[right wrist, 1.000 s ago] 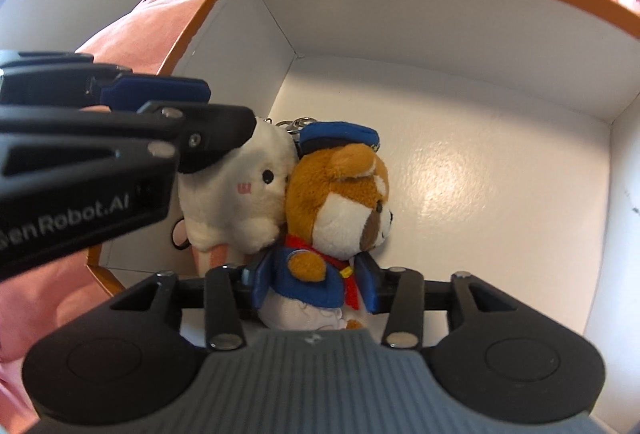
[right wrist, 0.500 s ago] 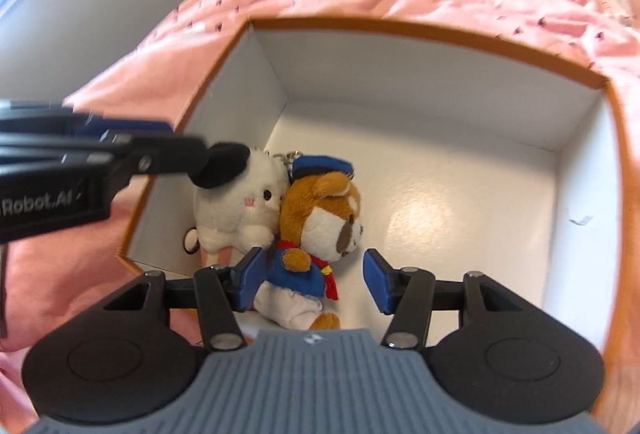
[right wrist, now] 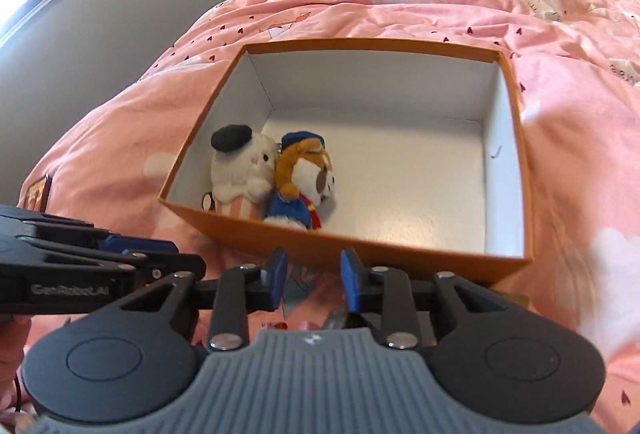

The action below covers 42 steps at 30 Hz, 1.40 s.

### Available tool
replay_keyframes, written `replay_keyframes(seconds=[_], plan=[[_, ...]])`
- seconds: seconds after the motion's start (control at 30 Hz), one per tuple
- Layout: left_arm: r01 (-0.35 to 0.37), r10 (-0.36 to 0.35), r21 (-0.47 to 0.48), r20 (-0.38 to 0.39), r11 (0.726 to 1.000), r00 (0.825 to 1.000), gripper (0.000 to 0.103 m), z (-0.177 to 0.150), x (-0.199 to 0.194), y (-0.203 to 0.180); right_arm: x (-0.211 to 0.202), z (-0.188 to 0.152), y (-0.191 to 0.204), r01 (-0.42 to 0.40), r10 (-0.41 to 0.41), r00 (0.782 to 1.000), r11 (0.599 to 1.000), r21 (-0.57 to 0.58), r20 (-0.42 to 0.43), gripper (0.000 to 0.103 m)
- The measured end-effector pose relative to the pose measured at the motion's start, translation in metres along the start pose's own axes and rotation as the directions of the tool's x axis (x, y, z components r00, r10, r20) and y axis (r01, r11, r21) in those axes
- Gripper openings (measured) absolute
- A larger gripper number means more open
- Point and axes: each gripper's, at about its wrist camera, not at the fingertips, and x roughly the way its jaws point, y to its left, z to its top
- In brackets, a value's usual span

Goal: Organize objects
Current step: 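Grasp the pink bag with the left gripper beside the box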

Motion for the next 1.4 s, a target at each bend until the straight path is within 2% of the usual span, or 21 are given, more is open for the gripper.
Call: replay_keyframes(seconds=[0.1,0.33,0.43,0.77,0.93,1.0,1.13,1.4], plan=[[0.029,-0.03,-0.036,-0.042,0.999,0.999,0.038,-0.008,0.008,0.001,-0.007,-0.014,0.005,0.0,0.0,1.0,1.0,0.001,-0.01,0.022],[0.03,-0.039,-0.086,-0.102,0.996,0.994,0.052,-0.016,0.017,0.004,-0.006,-0.05,0.015,0.007,-0.007,0.996,1.0,-0.005,-0.091,0.021],[0.045,-0.06,-0.105,-0.143,0.993,0.988,0.055,-0.019,0.022,0.005,-0.003,-0.061,0.018,-0.002,0.002,0.994,1.0,0.001,-0.107,0.02],[0.031,-0.066,-0.177,-0.2,0.984,0.978,0.059,-0.023,0.036,0.014,-0.002,-0.066,0.038,-0.061,0.052,0.991,0.996,-0.072,-0.126,0.02],[0.04,-0.09,-0.211,-0.233,0.977,0.968,0.06,-0.026,0.046,0.021,0.003,-0.065,0.043,-0.057,0.042,0.988,0.993,-0.1,-0.152,0.021],[0.057,-0.116,-0.231,-0.25,0.971,0.961,0.059,-0.027,0.051,0.023,0.004,-0.064,0.042,-0.057,0.041,0.986,0.993,-0.099,-0.162,0.021],[0.101,-0.184,-0.289,-0.28,0.952,0.942,0.05,-0.032,0.06,0.03,0.009,-0.063,0.041,-0.052,0.032,0.981,0.994,-0.1,-0.194,0.021],[0.136,-0.2,-0.268,-0.232,0.954,0.952,0.033,-0.034,0.048,0.026,0.011,-0.064,0.04,-0.06,0.04,0.978,0.994,-0.089,-0.207,0.022]])
